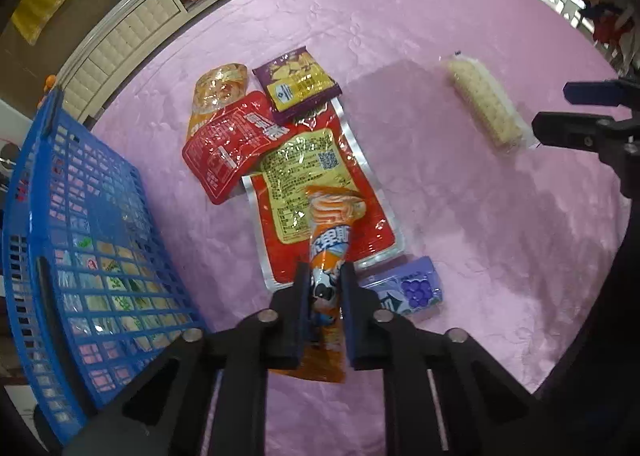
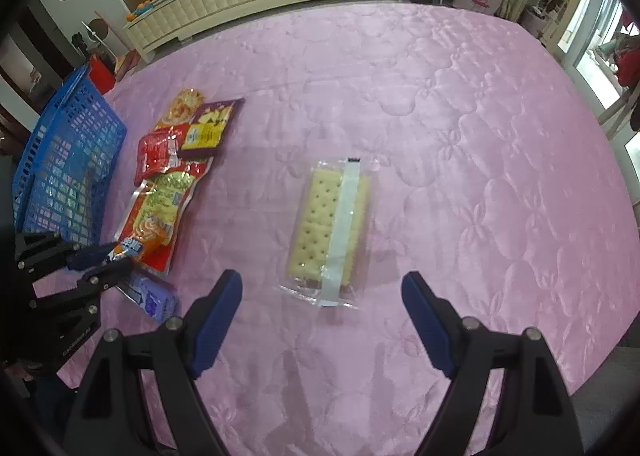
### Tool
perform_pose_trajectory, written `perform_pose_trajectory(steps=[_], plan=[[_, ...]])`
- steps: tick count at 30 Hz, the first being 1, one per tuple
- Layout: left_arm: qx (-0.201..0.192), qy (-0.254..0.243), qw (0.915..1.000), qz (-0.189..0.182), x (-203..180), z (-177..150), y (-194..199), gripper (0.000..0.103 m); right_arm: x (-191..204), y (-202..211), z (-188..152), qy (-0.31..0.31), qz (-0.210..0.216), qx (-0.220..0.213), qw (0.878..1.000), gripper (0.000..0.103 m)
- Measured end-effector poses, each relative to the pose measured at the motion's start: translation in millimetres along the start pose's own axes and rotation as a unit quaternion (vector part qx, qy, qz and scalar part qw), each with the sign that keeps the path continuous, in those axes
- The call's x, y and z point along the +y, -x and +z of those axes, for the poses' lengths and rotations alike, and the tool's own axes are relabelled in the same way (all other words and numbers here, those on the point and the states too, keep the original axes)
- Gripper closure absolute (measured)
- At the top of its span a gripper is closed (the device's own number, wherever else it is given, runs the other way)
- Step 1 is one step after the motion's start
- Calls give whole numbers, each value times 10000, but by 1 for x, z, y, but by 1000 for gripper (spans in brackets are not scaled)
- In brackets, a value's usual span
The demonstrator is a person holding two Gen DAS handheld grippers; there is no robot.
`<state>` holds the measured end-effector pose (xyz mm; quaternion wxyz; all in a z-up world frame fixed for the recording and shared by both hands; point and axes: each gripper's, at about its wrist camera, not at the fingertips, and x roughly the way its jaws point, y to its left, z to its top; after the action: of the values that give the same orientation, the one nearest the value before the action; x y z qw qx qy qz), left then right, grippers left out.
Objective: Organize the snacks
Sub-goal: 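Grasp the orange stick pack with the left gripper while the right gripper grasps the clear cracker sandwich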
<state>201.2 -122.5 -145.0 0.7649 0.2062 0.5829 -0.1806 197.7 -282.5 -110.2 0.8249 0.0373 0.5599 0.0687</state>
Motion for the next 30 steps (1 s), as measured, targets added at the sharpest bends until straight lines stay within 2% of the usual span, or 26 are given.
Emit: perform_pose_trajectory(steps=[2,5,11,15,22,30], plan=[[-104,74,9999,-24,-1,-1,7,91,-1,4,2,-63,8,-12,10000,18],[-286,221,9993,-63,0,-2,19,92,-2,10,5,-136,-208,-56,9997,18],[-629,465,9968,-149,0,1,42,92,-12,16,13,-428,-194,-69,9989,18],[-825,644,9945,-50,3,7,51,92,-16,9,19,-510,-234,28,9984,18],[-902,913,9917,-23,8,24,41,92,-14,-13,32,-409,108,154,9990,18],[-899,1071,9902,-43,7,34,34,92,-13,-46,47,-428,131,398,9982,19]])
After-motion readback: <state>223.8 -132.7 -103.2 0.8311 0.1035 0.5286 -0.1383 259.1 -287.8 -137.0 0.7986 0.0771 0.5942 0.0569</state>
